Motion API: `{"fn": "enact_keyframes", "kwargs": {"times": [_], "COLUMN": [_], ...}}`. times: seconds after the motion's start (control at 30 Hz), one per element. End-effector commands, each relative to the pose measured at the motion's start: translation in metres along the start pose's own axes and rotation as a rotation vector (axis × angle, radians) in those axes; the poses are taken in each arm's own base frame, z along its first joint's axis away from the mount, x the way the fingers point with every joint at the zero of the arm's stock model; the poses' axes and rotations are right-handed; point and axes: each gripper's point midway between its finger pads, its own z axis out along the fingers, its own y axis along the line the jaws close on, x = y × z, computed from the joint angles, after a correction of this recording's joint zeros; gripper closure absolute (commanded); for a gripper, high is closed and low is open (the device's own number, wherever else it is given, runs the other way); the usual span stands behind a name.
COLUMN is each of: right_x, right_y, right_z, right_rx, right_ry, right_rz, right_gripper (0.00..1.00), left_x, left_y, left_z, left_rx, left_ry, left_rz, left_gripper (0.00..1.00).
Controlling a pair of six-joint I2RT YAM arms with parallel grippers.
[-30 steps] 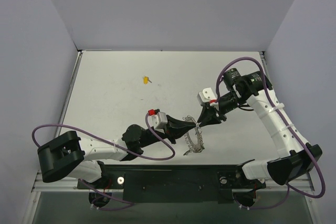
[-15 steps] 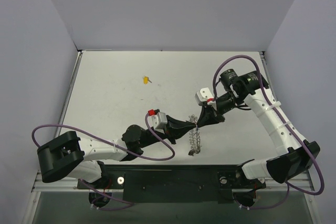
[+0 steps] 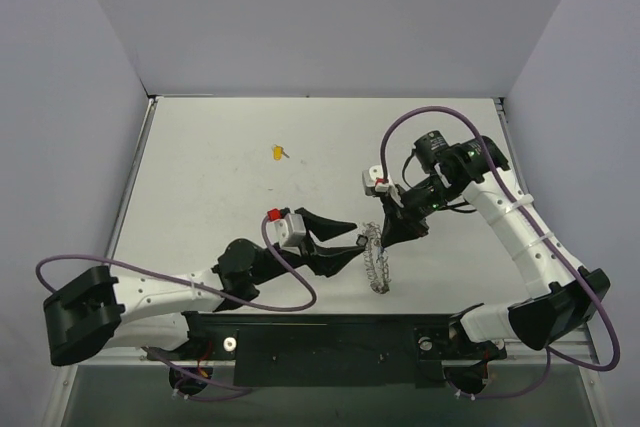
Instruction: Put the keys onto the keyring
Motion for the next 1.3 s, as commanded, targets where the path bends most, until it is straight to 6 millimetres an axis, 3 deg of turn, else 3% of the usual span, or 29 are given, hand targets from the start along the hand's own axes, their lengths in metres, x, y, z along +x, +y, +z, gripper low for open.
{"fn": "enact_keyframes", "kwargs": {"times": [0.0,0.03,0.17,0.2,0.3,0.63,1.27], "right_x": [0.011,0.01,0.013,0.014,0.015,0.016,0.013], "right_y": [0.001,0.002,0.0,-0.001,-0.002,-0.001,0.0], "right_z": [-0.015,-0.016,-0.02,-0.021,-0.019,-0.018,-0.016], "right_rx": [0.089,0.088,0.093,0.093,0.087,0.08,0.068], "right_ry": [0.131,0.152,0.211,0.217,0.222,0.219,0.203], "right_rz": [0.115,0.114,0.132,0.135,0.14,0.146,0.142], "right_gripper": [1.0,1.0,1.0,1.0,1.0,1.0,1.0], "left_x": [-0.009,-0.017,-0.003,-0.008,0.003,0.009,0.011], "left_y": [0.009,0.008,0.015,0.015,0.015,0.022,0.005], "left_z": [-0.013,-0.011,-0.009,-0.004,0.007,0.041,0.058], "left_rx": [-0.068,-0.072,-0.098,-0.098,-0.093,-0.104,-0.011], "left_ry": [0.123,0.125,0.277,0.285,0.33,0.341,0.286], "left_rz": [0.085,0.096,0.148,0.163,0.198,0.315,0.27], "left_gripper": [0.36,0.36,0.35,0.36,0.38,0.46,0.63]}}
